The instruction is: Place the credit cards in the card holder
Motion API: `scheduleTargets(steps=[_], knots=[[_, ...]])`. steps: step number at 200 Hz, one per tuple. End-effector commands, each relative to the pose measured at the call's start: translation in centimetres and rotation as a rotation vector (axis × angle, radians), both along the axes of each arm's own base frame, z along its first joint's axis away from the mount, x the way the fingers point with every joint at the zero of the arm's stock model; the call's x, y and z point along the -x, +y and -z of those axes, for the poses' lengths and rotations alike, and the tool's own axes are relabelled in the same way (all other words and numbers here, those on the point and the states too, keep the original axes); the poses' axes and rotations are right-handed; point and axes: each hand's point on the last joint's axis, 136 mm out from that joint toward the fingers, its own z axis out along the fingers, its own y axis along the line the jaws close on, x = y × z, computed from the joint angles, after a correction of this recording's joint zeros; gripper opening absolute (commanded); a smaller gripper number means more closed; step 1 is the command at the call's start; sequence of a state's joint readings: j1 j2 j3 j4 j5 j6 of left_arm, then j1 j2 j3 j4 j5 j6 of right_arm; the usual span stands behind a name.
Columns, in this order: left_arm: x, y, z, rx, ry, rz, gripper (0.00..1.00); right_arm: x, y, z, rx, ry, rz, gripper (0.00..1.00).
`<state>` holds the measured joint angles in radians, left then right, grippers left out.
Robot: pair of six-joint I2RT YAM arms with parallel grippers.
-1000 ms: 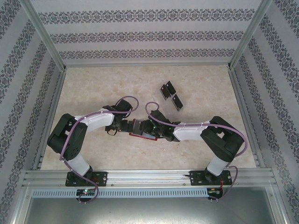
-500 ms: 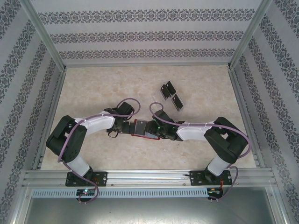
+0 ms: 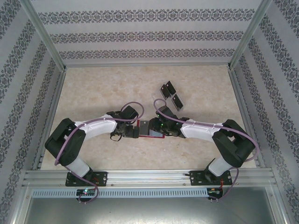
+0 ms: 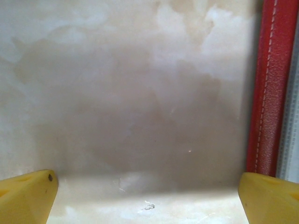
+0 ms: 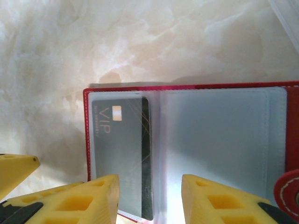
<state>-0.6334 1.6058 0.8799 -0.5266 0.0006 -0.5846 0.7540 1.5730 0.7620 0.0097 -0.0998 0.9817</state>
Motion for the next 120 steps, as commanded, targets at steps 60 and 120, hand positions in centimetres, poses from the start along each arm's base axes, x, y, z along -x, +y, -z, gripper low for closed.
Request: scheduleTargets(steps=[60, 120], knots=[[-2.5, -0.7, -3.7, 0.04, -0.043, 0.025, 1.0, 1.1, -1.0, 0.4, 0.058, 0.014, 0.006, 0.3], [-3.3, -3.7, -4.4, 0.068, -0.049, 0.074, 1.0, 2.4, -4.0, 1.8, 0.097, 0.037, 0.053, 0.04]])
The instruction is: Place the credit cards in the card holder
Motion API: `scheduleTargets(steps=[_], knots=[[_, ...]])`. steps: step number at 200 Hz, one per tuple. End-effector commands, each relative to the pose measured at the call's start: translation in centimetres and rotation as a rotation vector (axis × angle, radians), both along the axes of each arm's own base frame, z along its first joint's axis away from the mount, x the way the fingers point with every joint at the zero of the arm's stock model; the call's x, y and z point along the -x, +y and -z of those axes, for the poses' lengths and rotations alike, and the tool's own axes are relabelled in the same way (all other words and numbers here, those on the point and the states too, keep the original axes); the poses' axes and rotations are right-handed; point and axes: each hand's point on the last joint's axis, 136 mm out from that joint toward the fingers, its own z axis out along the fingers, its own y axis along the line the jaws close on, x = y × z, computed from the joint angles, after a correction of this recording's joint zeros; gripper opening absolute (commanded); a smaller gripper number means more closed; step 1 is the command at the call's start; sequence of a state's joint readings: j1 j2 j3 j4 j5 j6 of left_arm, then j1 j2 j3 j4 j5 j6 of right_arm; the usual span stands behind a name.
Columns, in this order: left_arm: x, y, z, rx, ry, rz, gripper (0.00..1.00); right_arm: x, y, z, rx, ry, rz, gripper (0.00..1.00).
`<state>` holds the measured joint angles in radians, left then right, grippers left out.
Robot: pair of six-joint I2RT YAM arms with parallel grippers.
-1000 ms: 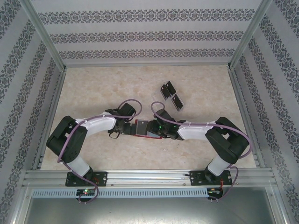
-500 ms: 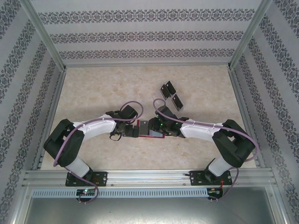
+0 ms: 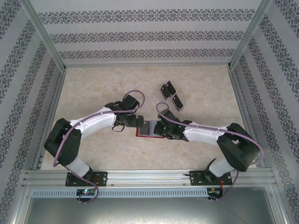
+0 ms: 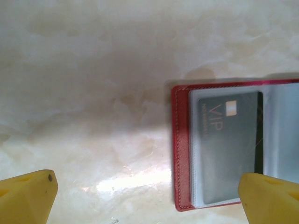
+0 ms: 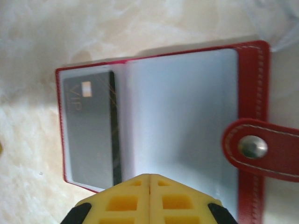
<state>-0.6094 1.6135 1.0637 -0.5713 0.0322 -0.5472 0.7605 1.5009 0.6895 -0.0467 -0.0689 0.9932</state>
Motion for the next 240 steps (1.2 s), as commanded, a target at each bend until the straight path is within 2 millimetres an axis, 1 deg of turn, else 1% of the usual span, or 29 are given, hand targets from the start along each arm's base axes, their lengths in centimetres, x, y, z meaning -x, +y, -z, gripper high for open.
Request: scheduleTargets(steps=[1, 28, 44, 87, 118, 190, 207, 240], knots=[[0.9, -1.0, 0.6, -0.027, 0.044, 0.054, 1.0, 0.4, -1.8, 0.8, 0.045, 0.007, 0.031, 0.04], [1.3, -2.4, 1.4, -0.036, 0.058, 0.072, 1.0, 0.9, -2.9, 2.1, 0.065, 0.028, 0.053, 0.0], [1.5, -3.0, 2.0, -0.044, 0.065, 0.081, 1.0, 1.0, -3.4, 2.7, 0.071, 0.039, 0.065, 0.0], [2.0, -4.5, 2.8, -0.059, 0.073, 0.111, 1.0, 1.3, -3.8, 3.8, 0.078, 0.056, 0.07, 0.0], [2.1, -5.3, 3.1, -0.056, 0.069, 0.119, 1.0, 1.3, -3.8, 3.9, 0.076, 0.057, 0.073, 0.0], [2.4, -5.4, 4.7, -0.08, 0.094, 0.119, 1.0, 1.3, -3.9, 3.9, 0.078, 0.056, 0.072, 0.0], [2.4, -5.7, 4.6, -0.063, 0.09, 0.12, 1.0, 1.4, -3.9, 4.0, 0.082, 0.061, 0.073, 0.0], [2.2, -6.8, 3.7, -0.03, 0.064, 0.127, 1.0, 1.4, -3.9, 4.0, 0.082, 0.064, 0.072, 0.0]])
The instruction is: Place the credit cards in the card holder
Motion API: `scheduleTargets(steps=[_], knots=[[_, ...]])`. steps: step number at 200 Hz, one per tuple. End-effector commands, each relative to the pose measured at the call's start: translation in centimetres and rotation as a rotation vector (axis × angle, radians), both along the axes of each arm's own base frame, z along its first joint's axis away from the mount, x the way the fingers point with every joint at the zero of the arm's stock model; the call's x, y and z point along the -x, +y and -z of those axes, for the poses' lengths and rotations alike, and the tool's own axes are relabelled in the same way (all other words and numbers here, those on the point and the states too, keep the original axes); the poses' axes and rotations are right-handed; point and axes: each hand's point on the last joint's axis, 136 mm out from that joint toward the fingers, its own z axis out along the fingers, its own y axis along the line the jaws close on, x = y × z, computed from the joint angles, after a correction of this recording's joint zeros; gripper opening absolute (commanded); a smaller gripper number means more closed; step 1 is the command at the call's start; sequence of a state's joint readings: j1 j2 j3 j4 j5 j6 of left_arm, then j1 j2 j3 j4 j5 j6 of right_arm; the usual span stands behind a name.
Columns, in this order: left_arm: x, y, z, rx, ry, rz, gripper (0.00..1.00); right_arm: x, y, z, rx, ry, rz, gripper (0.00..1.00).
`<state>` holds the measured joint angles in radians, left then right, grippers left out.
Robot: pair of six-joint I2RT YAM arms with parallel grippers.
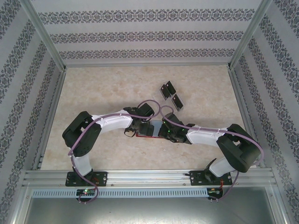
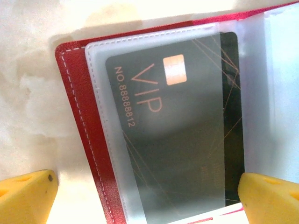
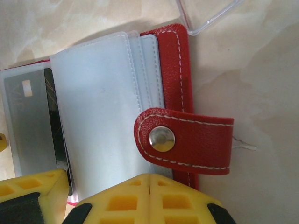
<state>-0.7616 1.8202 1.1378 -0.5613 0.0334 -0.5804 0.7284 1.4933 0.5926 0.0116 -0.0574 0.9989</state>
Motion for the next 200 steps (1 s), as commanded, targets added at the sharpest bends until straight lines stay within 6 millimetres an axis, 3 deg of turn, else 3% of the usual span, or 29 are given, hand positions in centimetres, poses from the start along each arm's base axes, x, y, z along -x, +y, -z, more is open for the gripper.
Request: scheduleTargets(steps=[1, 47, 154, 200], knots=[[-0.2, -1.6, -1.1, 0.041, -0.035, 0.007, 1.0, 0.7, -1.5, 1.7, 0.056, 0.045, 0.028, 0.0], [-0.1, -1.9, -0.5, 0.022, -0.025, 0.012, 1.0, 0.6, -1.4, 1.6, 0.054, 0.042, 0.028, 0.0], [0.2, 1.5, 0.9, -0.09, -0.01, -0.023, 1.0, 0.7, -1.7, 1.5, 0.061, 0.041, 0.031, 0.0], [-0.1, 3.2, 0.2, -0.108, -0.031, -0.047, 1.0, 0.8, -1.8, 1.6, 0.065, 0.041, 0.032, 0.0]])
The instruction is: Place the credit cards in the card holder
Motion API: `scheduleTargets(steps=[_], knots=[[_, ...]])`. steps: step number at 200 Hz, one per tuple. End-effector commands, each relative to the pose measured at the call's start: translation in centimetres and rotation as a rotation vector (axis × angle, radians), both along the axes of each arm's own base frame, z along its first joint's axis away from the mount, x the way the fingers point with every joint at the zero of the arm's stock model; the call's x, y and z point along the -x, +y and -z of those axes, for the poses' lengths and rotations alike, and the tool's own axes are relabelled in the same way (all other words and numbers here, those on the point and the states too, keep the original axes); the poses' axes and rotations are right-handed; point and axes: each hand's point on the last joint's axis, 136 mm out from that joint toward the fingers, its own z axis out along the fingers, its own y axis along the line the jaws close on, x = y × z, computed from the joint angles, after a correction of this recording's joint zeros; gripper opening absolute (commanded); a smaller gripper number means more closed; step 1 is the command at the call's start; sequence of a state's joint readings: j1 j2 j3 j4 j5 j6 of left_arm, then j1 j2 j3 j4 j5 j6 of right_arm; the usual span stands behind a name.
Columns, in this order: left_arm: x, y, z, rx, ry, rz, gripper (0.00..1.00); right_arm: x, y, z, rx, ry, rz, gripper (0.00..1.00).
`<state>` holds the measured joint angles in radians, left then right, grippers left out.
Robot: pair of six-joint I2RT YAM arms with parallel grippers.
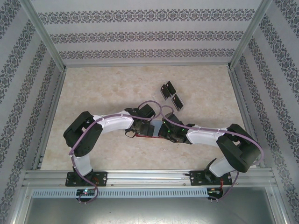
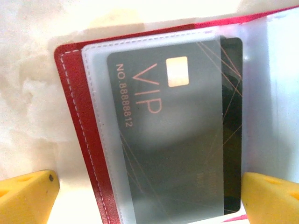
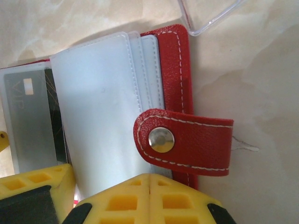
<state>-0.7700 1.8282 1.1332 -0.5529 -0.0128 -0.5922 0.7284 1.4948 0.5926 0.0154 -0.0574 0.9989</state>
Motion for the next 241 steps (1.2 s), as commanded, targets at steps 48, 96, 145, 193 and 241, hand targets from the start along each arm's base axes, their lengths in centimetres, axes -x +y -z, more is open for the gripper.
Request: scheduleTargets(steps=[48, 96, 145, 193, 241], knots=[[-0.6, 2.5, -2.0, -0.06, -0.047, -0.04, 1.0, 0.8, -1.8, 1.5, 0.064, 0.041, 0.031, 0.0], [-2.1, 0.9, -3.4, -0.019, -0.079, -0.024, 1.0, 0.9, -1.9, 1.6, 0.069, 0.044, 0.031, 0.0], [-3.3, -0.2, -2.8, -0.013, -0.076, -0.016, 1.0, 1.0, -2.0, 1.7, 0.07, 0.046, 0.033, 0.0], [-3.8, -0.3, -1.7, -0.014, -0.068, -0.017, 1.0, 0.9, -2.0, 1.8, 0.071, 0.045, 0.034, 0.0], [-3.9, 0.8, -0.4, -0.024, -0.042, -0.044, 1.0, 1.1, -2.2, 1.9, 0.073, 0.049, 0.036, 0.0]])
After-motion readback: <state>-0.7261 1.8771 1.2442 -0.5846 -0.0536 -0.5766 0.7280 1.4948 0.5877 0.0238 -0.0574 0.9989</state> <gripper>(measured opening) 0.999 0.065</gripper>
